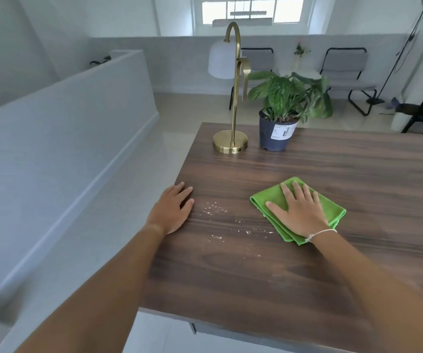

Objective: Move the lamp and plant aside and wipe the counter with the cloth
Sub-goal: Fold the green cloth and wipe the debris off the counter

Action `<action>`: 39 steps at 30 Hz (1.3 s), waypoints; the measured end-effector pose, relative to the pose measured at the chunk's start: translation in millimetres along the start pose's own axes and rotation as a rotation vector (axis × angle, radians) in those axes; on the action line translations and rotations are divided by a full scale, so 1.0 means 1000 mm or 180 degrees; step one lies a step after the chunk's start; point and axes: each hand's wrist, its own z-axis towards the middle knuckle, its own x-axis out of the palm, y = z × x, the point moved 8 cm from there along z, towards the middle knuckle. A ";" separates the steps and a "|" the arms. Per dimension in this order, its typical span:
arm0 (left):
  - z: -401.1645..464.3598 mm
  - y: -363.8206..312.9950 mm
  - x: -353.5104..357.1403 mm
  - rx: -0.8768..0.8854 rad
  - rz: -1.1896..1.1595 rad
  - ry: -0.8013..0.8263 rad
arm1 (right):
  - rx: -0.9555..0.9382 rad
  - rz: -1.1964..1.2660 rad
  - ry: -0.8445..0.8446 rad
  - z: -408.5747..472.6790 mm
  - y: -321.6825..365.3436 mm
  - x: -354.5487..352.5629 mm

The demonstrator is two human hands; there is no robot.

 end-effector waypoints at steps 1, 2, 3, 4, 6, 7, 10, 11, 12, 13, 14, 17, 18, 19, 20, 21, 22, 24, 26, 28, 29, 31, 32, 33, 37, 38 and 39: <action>0.000 0.000 0.000 -0.0005 -0.0035 -0.0004 | -0.0183 -0.0001 0.0031 -0.007 0.004 0.001; -0.001 0.000 0.000 -0.0007 -0.0056 -0.0009 | -0.0369 -0.0012 0.0058 -0.015 0.007 0.003; -0.001 0.000 0.000 -0.0008 -0.0078 -0.0014 | -0.0541 -0.0026 0.0071 -0.025 0.008 0.004; -0.001 0.000 -0.001 -0.0007 -0.0100 -0.0022 | -0.0686 -0.0019 0.0081 -0.035 0.006 0.005; -0.001 0.002 0.000 -0.0025 -0.0134 -0.0023 | -0.0837 0.0145 0.0089 -0.050 -0.005 0.002; -0.001 0.003 0.000 -0.0027 -0.0133 -0.0019 | -0.0837 0.0277 0.0088 -0.052 -0.012 0.000; 0.000 0.005 0.001 -0.0021 -0.0103 -0.0041 | -0.0606 0.0558 -0.0067 -0.033 -0.032 -0.010; 0.001 0.006 0.001 -0.0032 -0.0096 -0.0045 | -0.0460 0.0535 -0.0096 -0.021 -0.033 -0.011; 0.002 0.007 0.002 -0.0049 -0.0113 -0.0045 | -0.0337 0.0482 -0.0119 -0.009 -0.029 -0.011; 0.002 0.009 0.002 -0.0078 -0.0185 -0.0040 | -0.0273 0.0462 -0.0145 0.001 -0.019 -0.012; 0.003 0.011 0.003 -0.0108 -0.0308 -0.0035 | -0.0287 0.0466 -0.0148 0.008 -0.003 -0.010; 0.004 0.014 0.002 -0.0135 -0.0600 -0.0001 | -0.0880 0.0566 -0.0043 0.003 0.066 -0.004; 0.004 0.014 0.002 -0.0125 -0.0624 0.0015 | -0.1150 0.0586 0.0018 -0.009 0.089 0.000; 0.002 0.014 0.002 -0.0114 -0.0632 0.0027 | -0.1408 0.0572 0.0066 -0.024 0.106 0.005; 0.000 0.014 0.002 -0.0099 -0.0625 0.0035 | -0.1644 0.0557 0.0078 -0.043 0.116 0.007; -0.004 0.014 0.002 -0.0083 -0.0614 0.0036 | -0.1847 0.0569 0.0065 -0.062 0.118 0.009; -0.008 0.015 0.002 -0.0073 -0.0611 0.0033 | -0.2017 0.0620 0.0065 -0.079 0.113 0.009; -0.017 0.016 0.001 -0.0069 -0.0618 0.0032 | -0.2147 0.0770 0.0166 -0.107 0.085 0.010; -0.028 0.016 0.001 -0.0055 -0.0547 0.0016 | -0.1988 0.0890 0.0254 -0.118 0.042 0.007; -0.041 0.016 -0.001 -0.0054 -0.0459 -0.0038 | -0.1586 0.0881 0.0225 -0.111 -0.007 -0.002; -0.049 0.016 -0.003 -0.0072 -0.0429 -0.0063 | -0.1338 0.0844 0.0136 -0.101 -0.031 -0.007; -0.066 0.015 -0.005 -0.0114 -0.0368 -0.0112 | -0.0850 0.0834 -0.0062 -0.071 -0.065 -0.015; -0.075 0.015 -0.006 -0.0140 -0.0337 -0.0131 | -0.0627 0.0773 -0.0105 -0.056 -0.071 -0.017; -0.083 0.014 -0.006 -0.0183 -0.0296 -0.0135 | -0.0436 0.0631 -0.0104 -0.042 -0.068 -0.015; -0.108 0.010 -0.007 -0.0342 -0.0056 -0.0145 | -0.0671 0.0439 0.0041 -0.030 0.012 -0.001; -0.113 0.009 -0.007 -0.0363 0.0000 -0.0139 | -0.0928 0.0477 0.0105 -0.042 0.036 0.004; -0.118 0.008 -0.006 -0.0373 0.0053 -0.0129 | -0.1208 0.0462 0.0196 -0.060 0.055 0.010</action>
